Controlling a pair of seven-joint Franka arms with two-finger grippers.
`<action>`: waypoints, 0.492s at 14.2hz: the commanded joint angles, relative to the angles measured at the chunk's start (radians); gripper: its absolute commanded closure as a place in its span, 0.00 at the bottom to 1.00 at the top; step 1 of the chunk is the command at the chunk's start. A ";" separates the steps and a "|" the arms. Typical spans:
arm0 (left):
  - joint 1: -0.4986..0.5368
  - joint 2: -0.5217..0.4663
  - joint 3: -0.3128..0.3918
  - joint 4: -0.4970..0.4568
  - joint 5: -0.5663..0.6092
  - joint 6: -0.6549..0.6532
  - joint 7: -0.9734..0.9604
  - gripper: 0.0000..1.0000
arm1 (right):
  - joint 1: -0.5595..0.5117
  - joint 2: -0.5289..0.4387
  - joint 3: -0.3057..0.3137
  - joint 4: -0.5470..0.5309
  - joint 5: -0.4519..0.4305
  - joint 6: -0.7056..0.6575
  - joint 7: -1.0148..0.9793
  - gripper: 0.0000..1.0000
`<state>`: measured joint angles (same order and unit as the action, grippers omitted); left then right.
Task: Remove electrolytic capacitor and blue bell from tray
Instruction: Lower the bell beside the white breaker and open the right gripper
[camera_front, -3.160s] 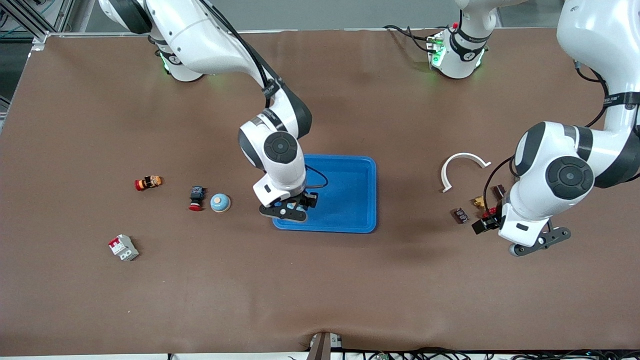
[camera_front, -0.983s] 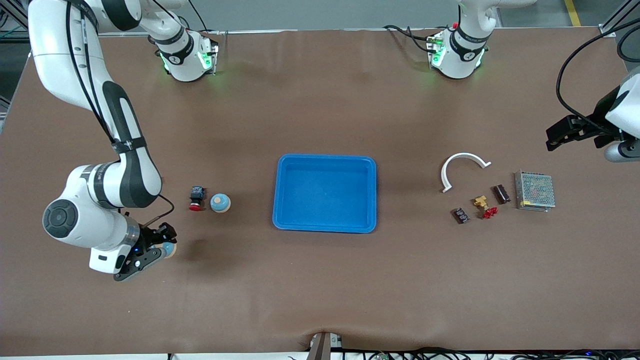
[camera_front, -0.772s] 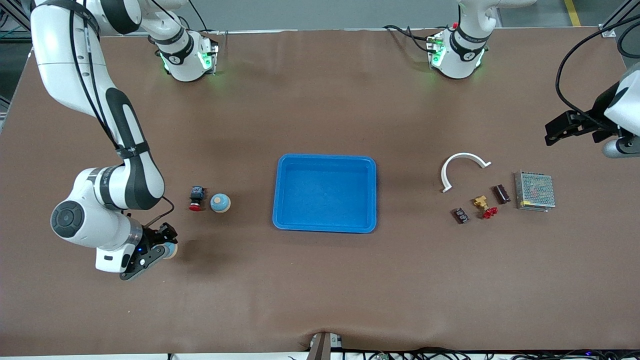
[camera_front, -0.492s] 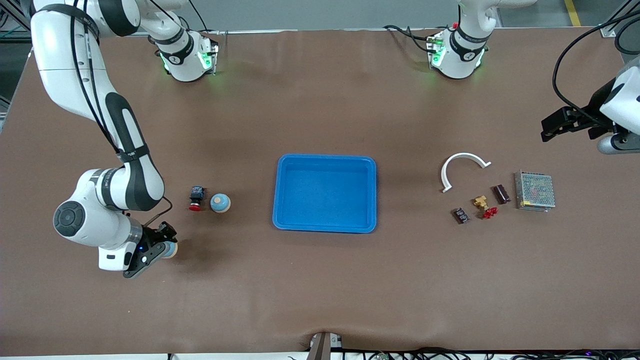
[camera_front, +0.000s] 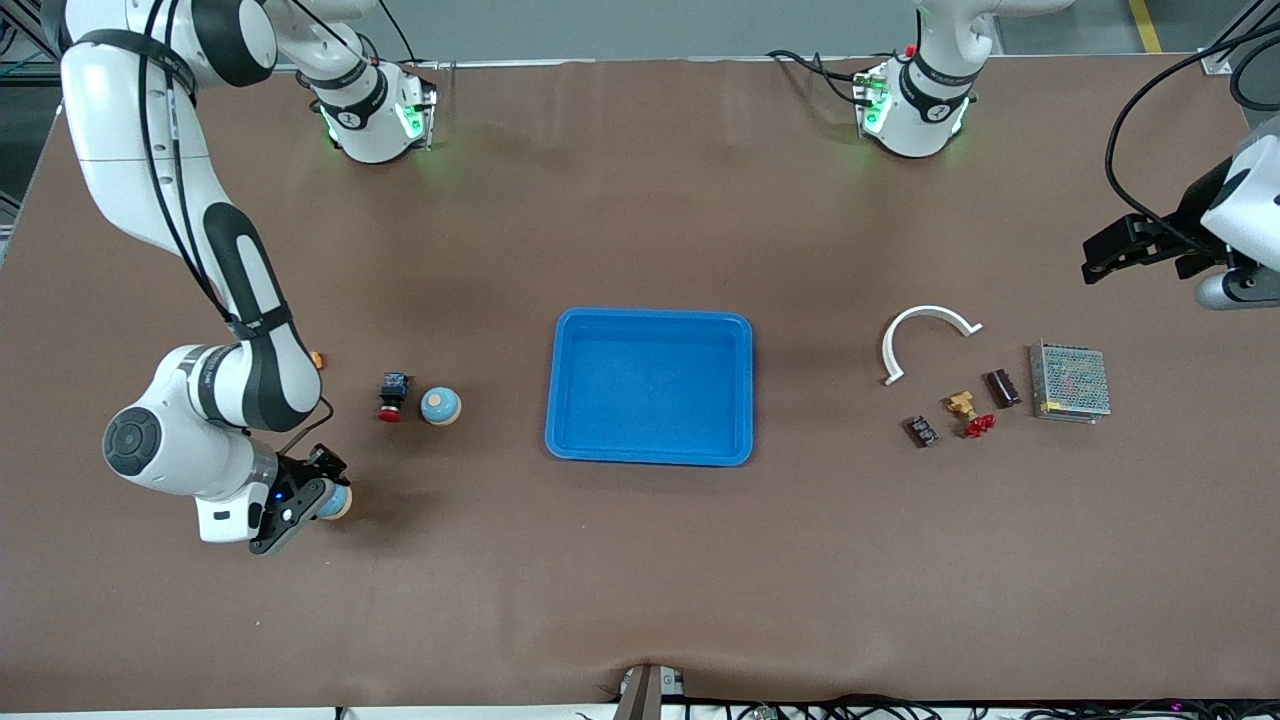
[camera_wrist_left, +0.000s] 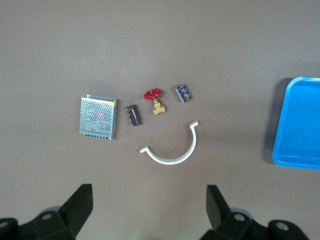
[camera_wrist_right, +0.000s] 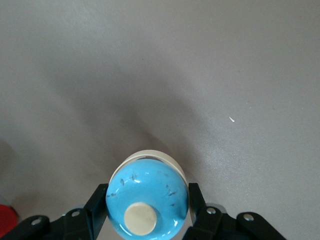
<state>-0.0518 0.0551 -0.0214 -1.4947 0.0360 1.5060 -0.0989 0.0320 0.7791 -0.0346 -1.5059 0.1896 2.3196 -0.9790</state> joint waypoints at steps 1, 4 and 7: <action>0.001 -0.015 0.005 -0.010 -0.021 -0.010 0.016 0.00 | -0.024 0.014 0.016 0.003 0.033 0.020 -0.072 0.44; -0.005 -0.014 0.005 -0.010 -0.016 -0.010 0.013 0.00 | -0.024 0.020 0.016 0.003 0.033 0.032 -0.095 0.44; -0.005 -0.015 0.003 -0.010 -0.015 -0.010 0.014 0.00 | -0.024 0.026 0.016 0.001 0.033 0.040 -0.104 0.44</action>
<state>-0.0543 0.0551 -0.0226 -1.4951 0.0360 1.5059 -0.0987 0.0230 0.7986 -0.0338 -1.5060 0.1954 2.3442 -1.0474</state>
